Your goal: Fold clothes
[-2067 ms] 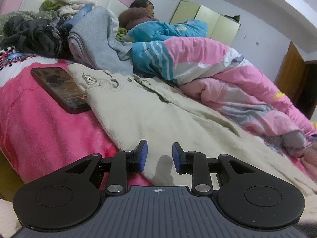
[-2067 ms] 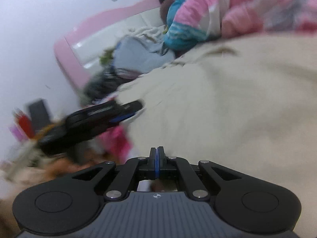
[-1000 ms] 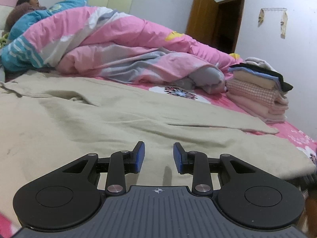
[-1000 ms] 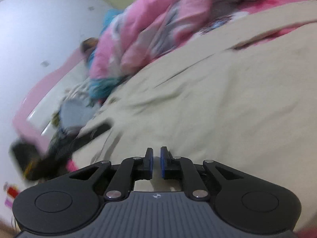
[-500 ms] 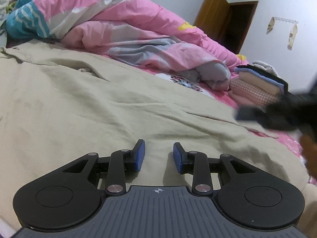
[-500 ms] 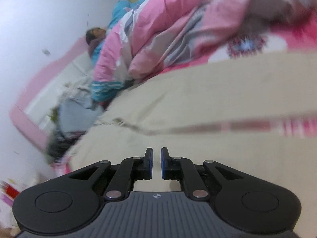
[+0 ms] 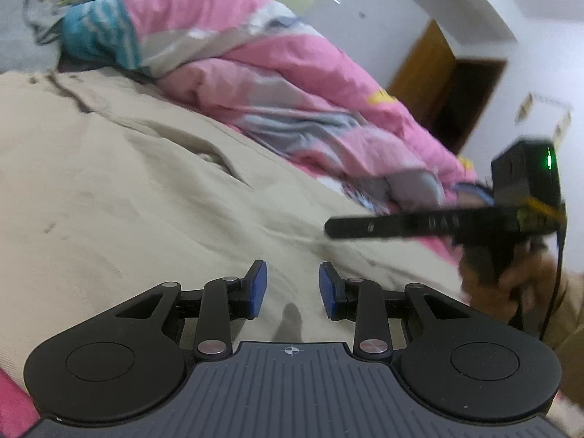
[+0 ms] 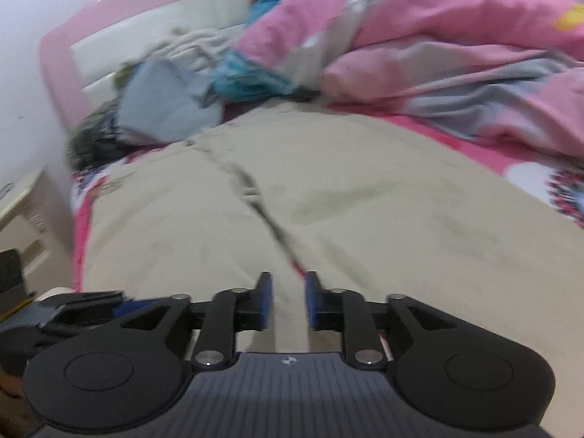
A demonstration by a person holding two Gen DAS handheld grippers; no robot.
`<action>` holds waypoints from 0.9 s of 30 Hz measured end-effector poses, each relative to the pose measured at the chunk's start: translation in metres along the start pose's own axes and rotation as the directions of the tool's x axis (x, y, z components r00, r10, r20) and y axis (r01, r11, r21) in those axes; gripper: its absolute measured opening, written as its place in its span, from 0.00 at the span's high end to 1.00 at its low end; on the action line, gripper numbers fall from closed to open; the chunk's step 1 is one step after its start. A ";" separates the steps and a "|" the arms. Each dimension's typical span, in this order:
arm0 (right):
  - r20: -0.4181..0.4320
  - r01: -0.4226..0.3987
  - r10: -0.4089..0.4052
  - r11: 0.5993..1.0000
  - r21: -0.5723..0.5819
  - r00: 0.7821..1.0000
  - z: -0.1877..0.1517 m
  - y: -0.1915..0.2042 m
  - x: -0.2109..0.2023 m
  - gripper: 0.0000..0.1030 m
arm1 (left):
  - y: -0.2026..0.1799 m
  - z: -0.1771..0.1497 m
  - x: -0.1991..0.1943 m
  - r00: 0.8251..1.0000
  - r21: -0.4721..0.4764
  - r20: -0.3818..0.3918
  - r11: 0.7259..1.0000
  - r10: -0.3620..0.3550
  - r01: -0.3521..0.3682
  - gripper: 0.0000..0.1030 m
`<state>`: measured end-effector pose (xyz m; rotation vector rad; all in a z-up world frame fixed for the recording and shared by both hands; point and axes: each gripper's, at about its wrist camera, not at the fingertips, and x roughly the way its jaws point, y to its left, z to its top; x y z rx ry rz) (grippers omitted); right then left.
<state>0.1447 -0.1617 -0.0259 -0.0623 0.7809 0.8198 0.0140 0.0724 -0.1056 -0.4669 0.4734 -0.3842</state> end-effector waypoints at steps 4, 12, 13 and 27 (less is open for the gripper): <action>-0.027 -0.008 0.007 0.999 -0.049 1.000 -0.001 0.006 0.013 0.62 | 0.012 0.006 -0.003 1.000 -0.074 0.024 0.997 0.015 -0.013 0.70; -0.002 -0.008 0.008 0.997 -0.077 1.000 -0.008 0.017 0.012 0.87 | 0.011 0.022 0.003 0.998 -0.053 0.045 0.998 0.039 -0.036 0.70; 0.013 0.002 -0.001 0.995 -0.099 1.000 -0.011 0.022 0.010 0.87 | 0.009 0.026 0.006 0.998 -0.037 0.044 0.998 0.044 -0.042 0.70; 0.090 0.087 -0.055 0.906 -0.413 0.994 -0.048 0.069 0.006 0.65 | 0.015 0.043 0.052 0.978 0.037 -0.053 0.979 0.202 -0.201 0.65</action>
